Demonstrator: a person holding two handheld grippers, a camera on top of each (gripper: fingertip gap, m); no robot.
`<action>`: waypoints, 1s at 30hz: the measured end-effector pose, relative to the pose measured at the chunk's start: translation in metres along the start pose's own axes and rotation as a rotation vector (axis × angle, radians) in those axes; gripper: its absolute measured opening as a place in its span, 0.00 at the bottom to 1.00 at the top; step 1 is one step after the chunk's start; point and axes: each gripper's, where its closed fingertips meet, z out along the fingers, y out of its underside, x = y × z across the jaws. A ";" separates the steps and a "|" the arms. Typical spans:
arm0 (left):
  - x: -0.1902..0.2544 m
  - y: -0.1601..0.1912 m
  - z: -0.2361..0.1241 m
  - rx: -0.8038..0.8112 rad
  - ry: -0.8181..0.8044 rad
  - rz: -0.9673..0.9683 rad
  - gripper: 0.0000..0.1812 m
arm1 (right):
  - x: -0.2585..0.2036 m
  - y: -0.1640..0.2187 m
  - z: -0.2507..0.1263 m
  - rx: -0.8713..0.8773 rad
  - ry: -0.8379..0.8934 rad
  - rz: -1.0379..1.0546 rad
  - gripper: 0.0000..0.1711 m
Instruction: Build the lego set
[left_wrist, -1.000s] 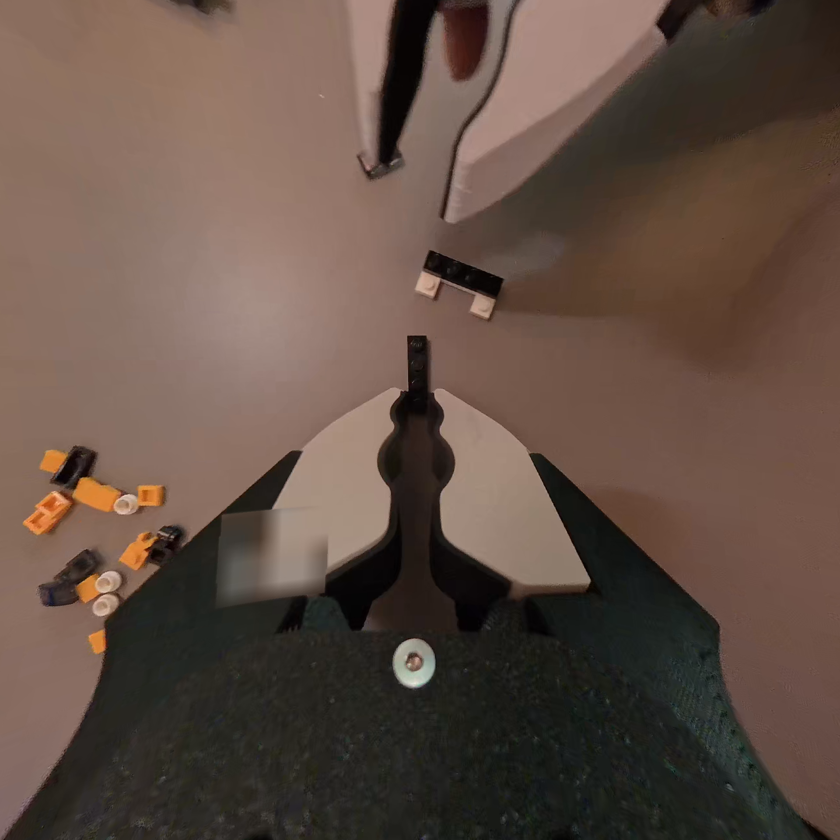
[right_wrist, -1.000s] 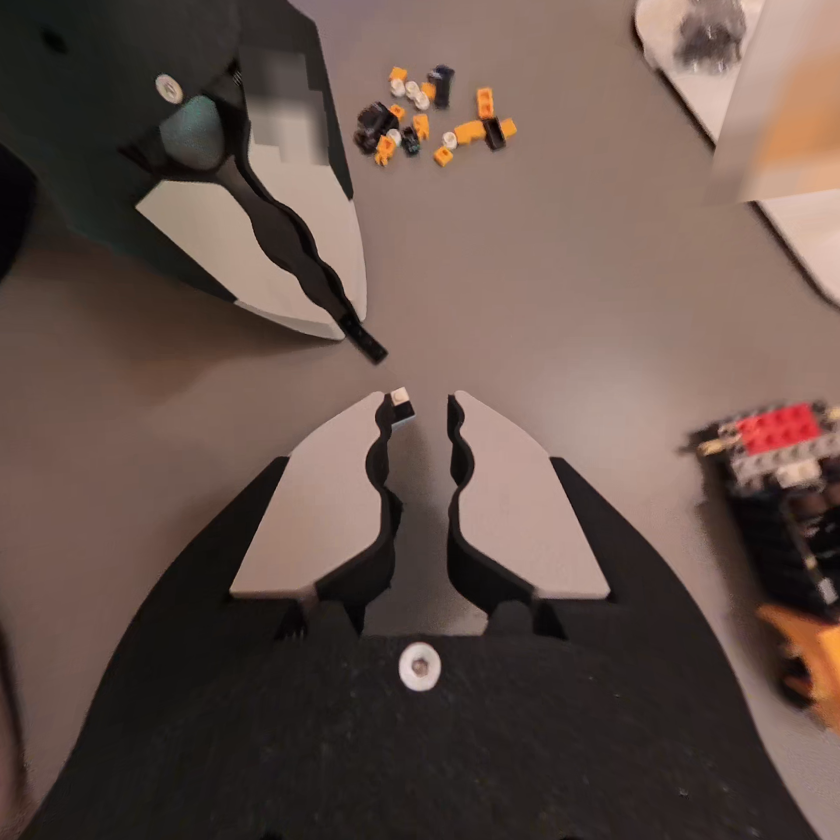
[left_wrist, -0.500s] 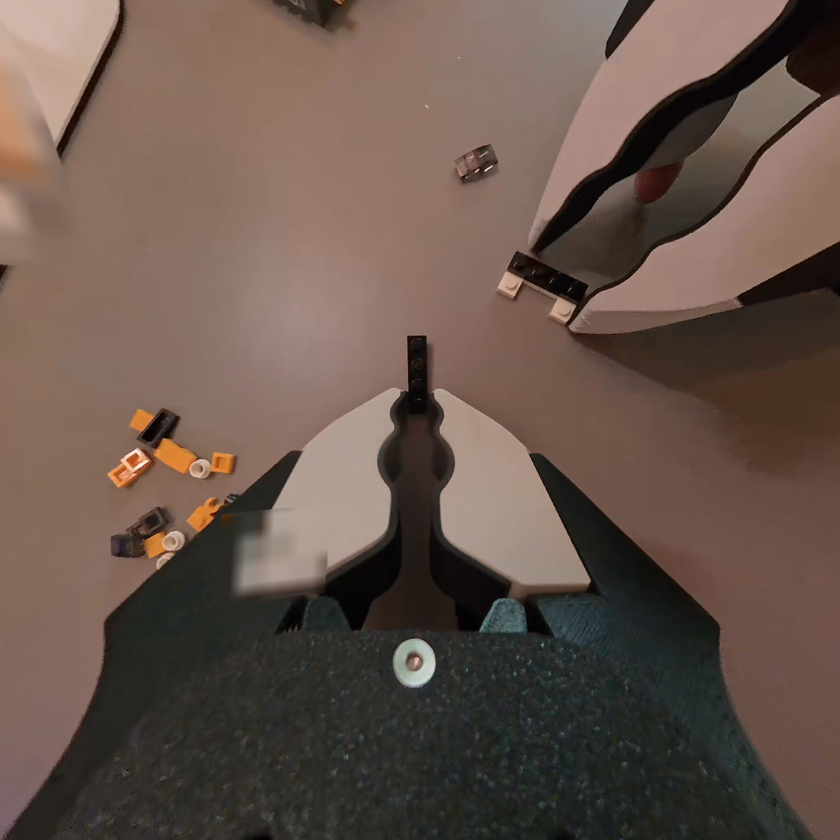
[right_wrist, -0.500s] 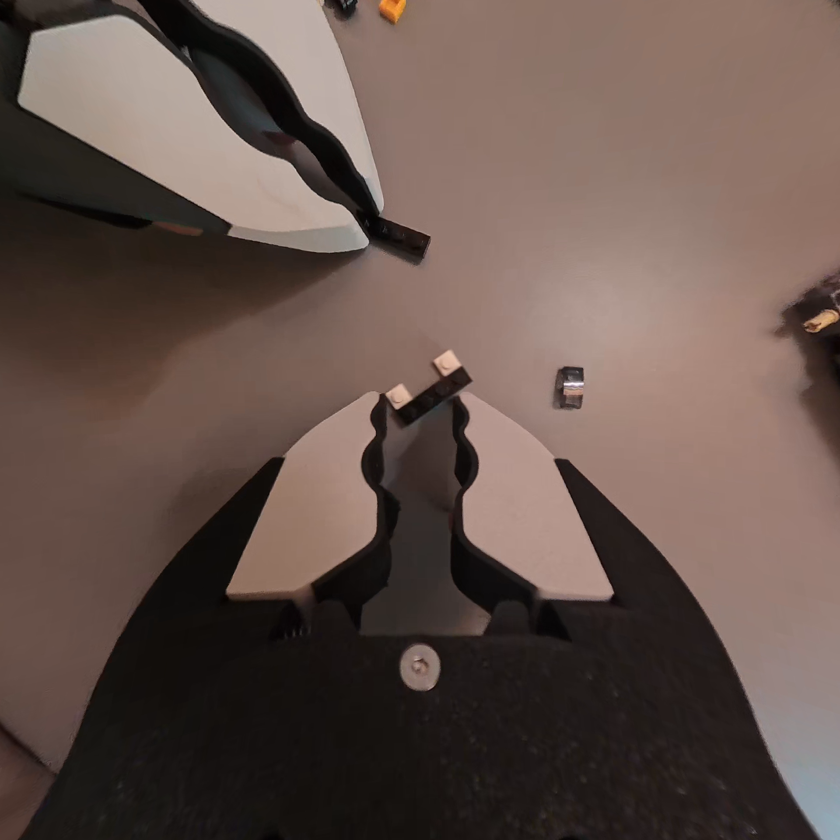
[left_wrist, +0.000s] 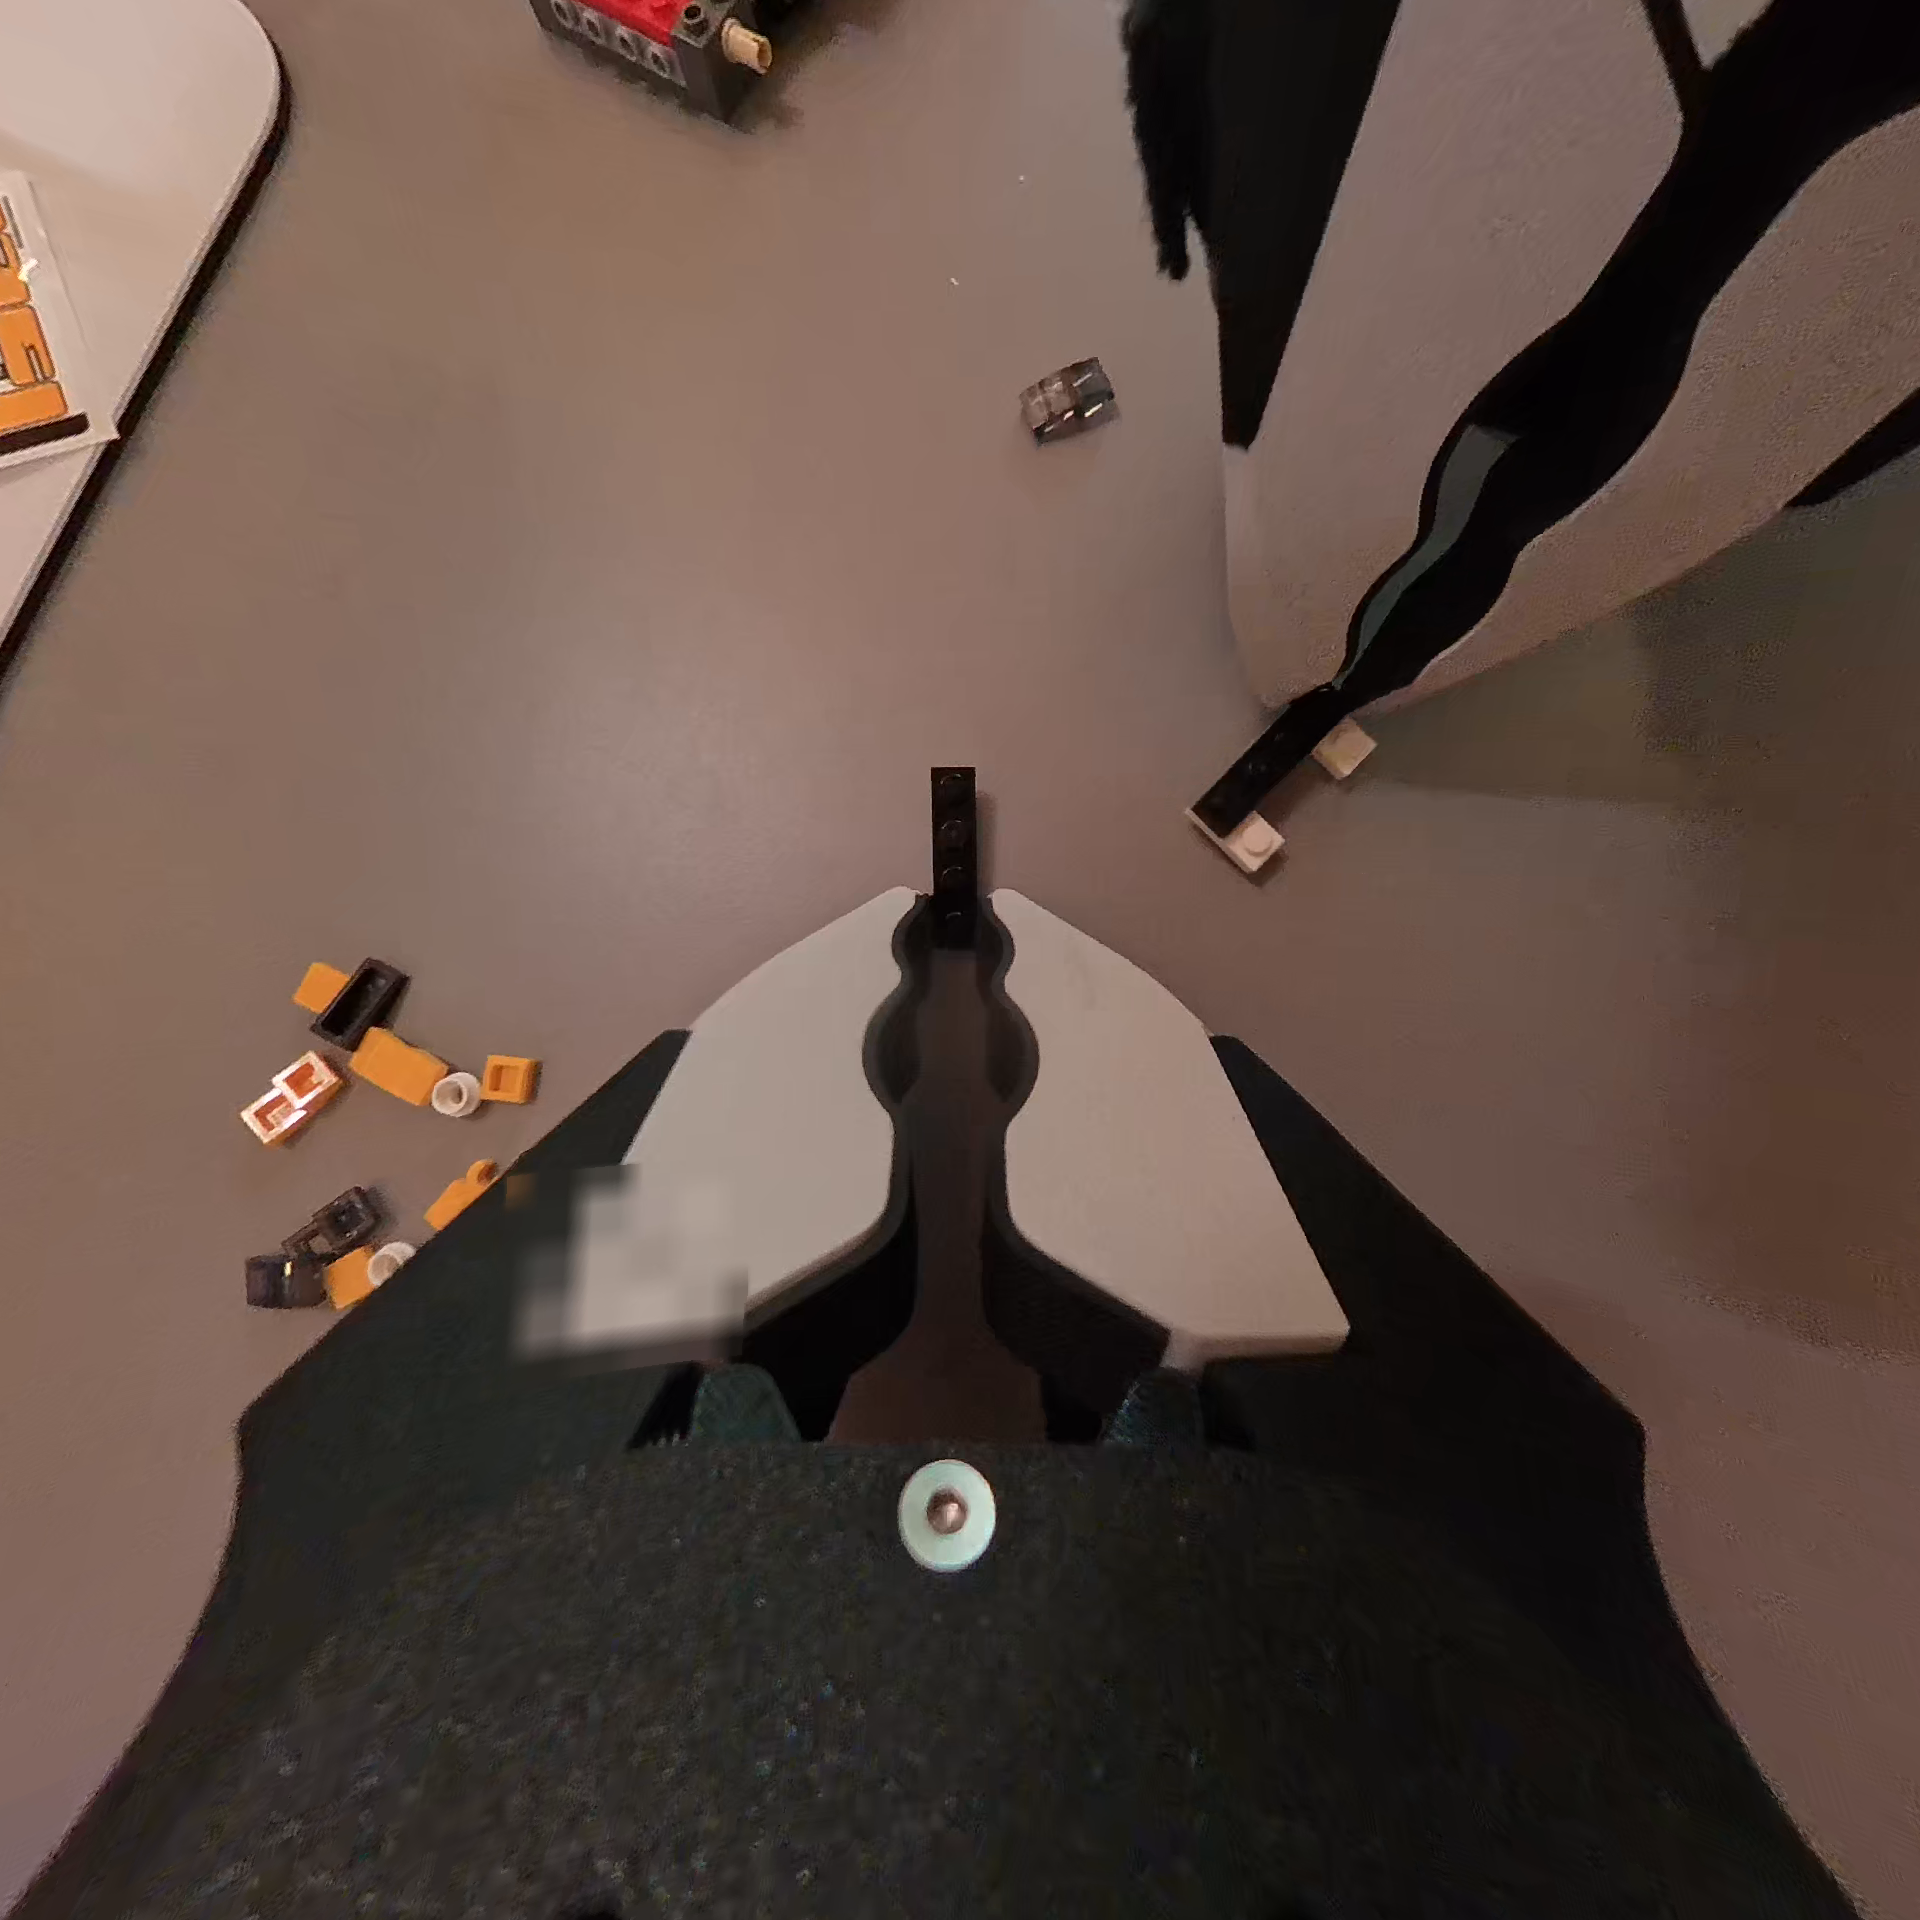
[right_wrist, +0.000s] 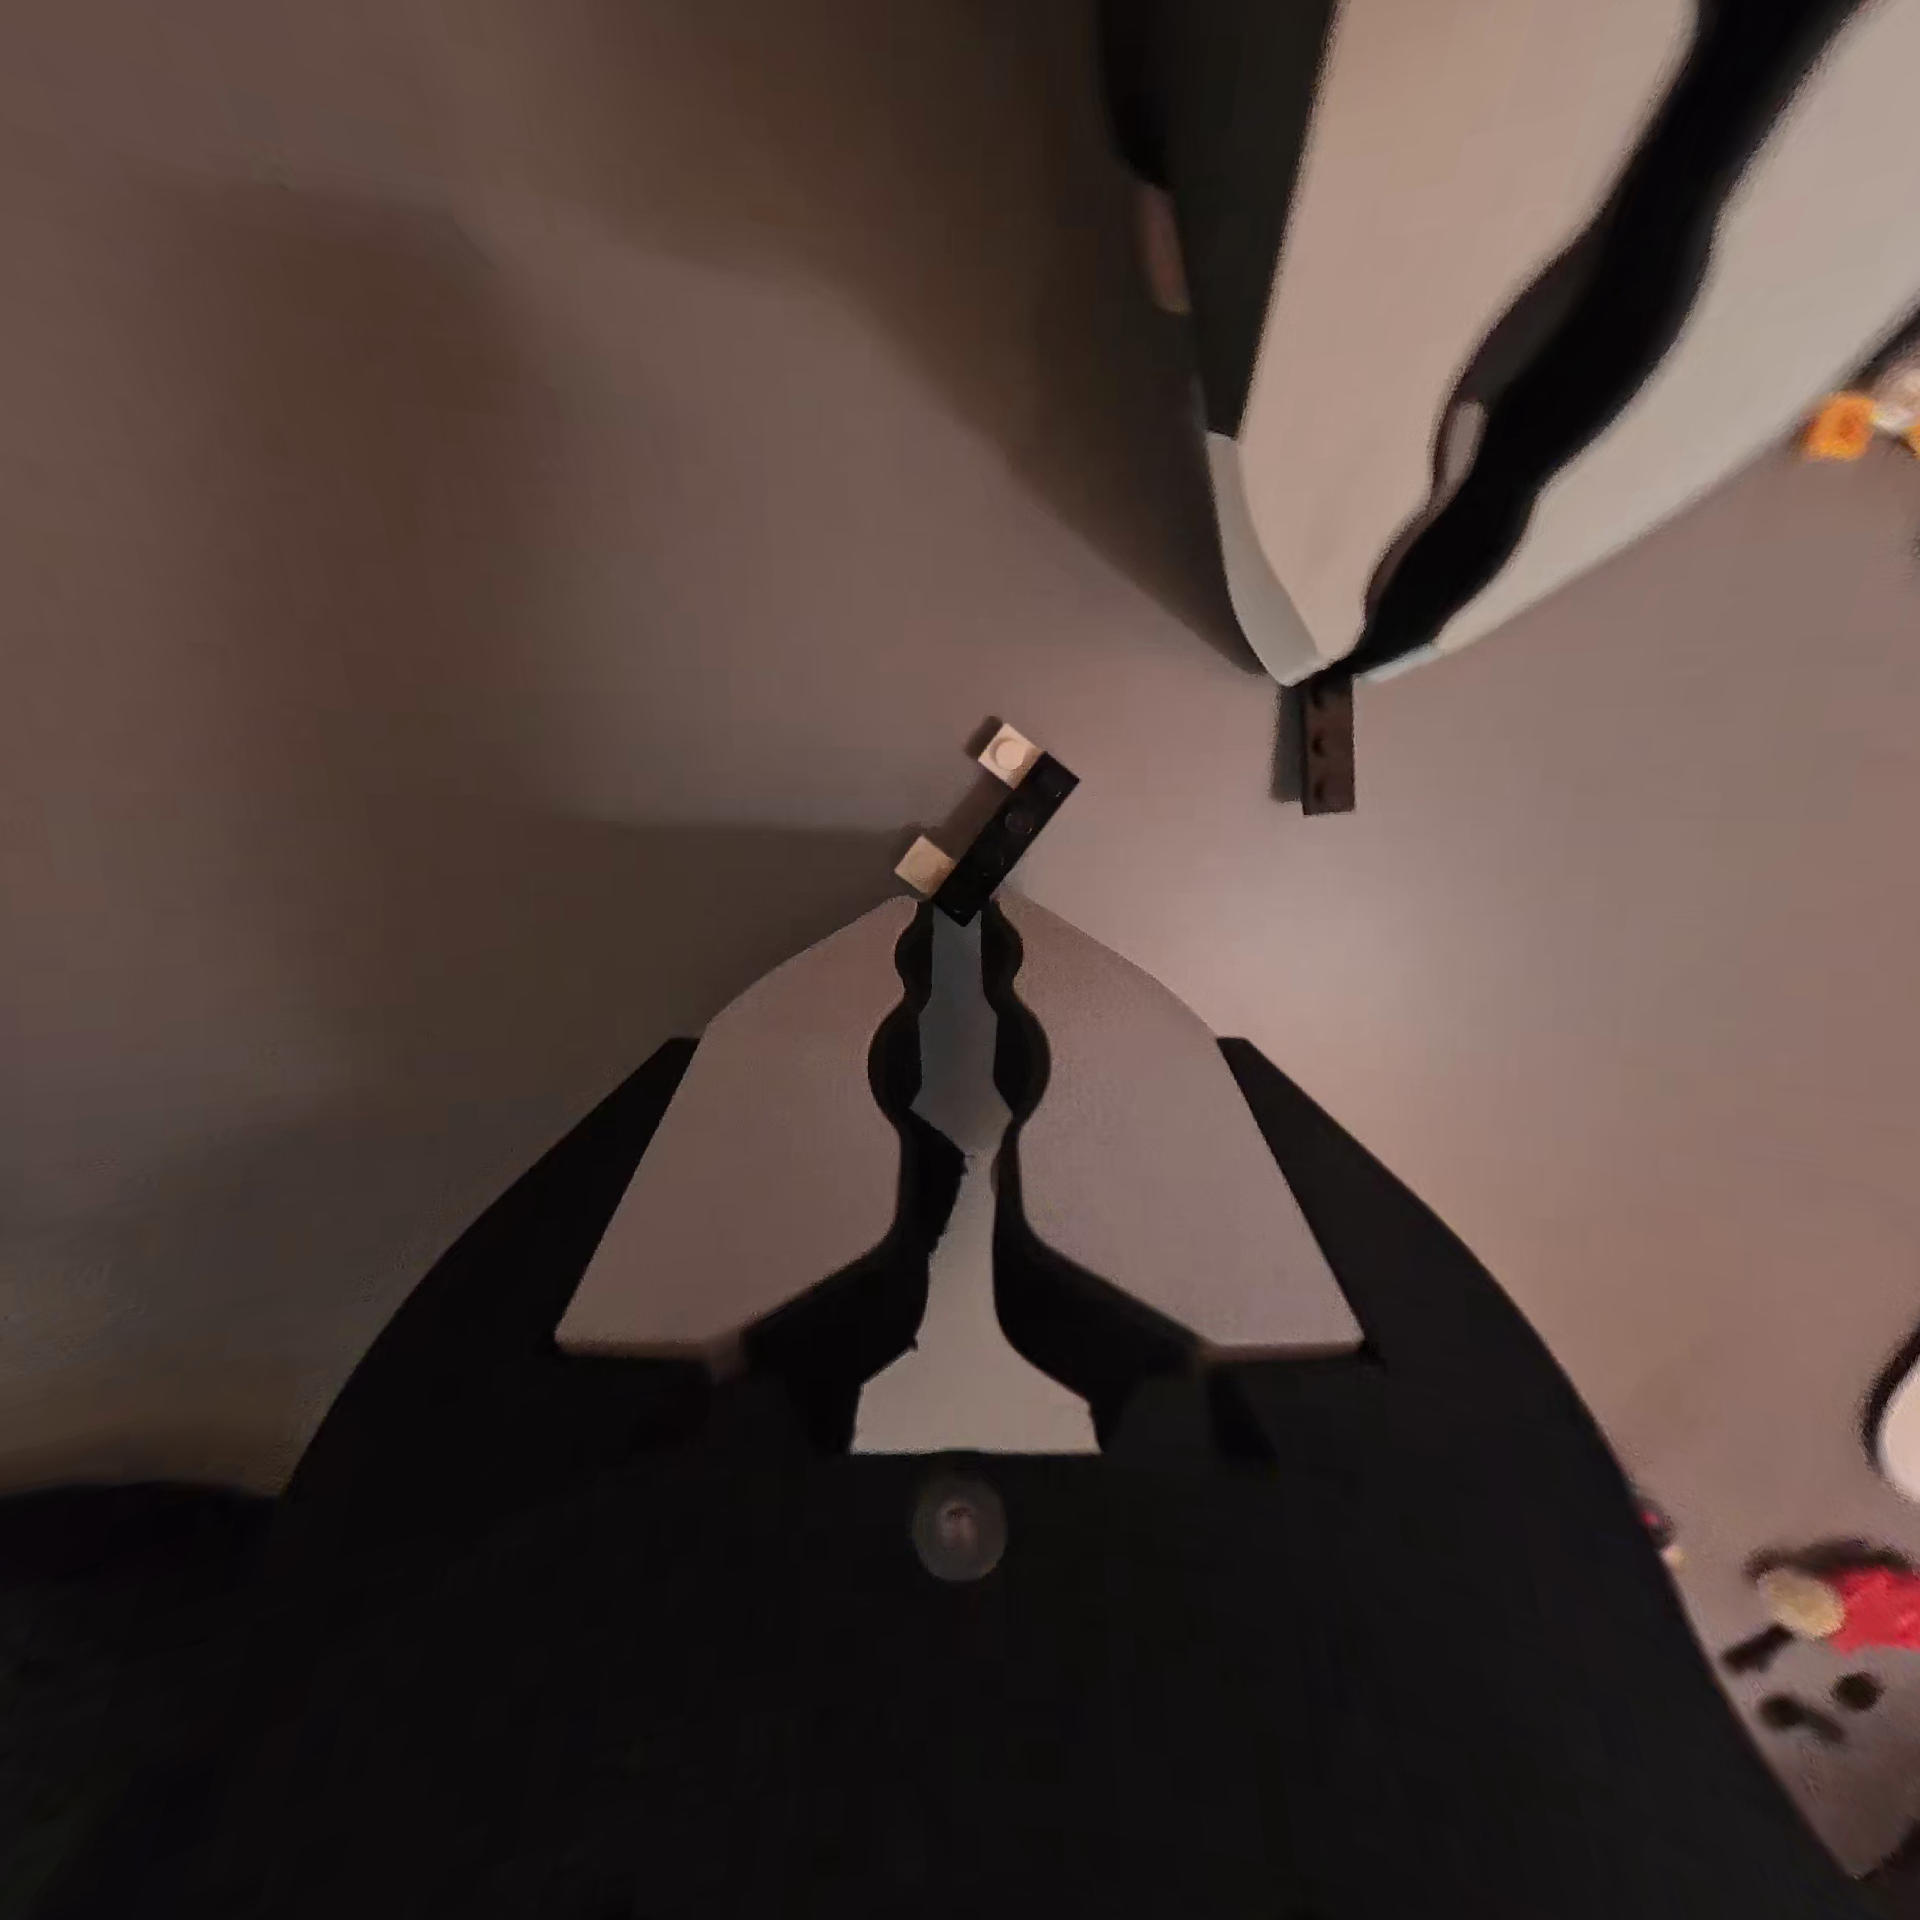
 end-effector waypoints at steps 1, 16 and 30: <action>0.001 0.000 0.001 0.003 0.007 0.002 0.04 | -0.001 0.001 0.001 -0.016 -0.024 -0.050 0.05; 0.008 -0.004 0.004 0.044 0.051 0.008 0.04 | 0.004 -0.004 -0.017 0.164 -0.017 -0.033 0.10; 0.013 -0.016 0.002 0.126 0.064 0.015 0.04 | 0.053 -0.022 -0.076 0.805 0.415 0.346 0.11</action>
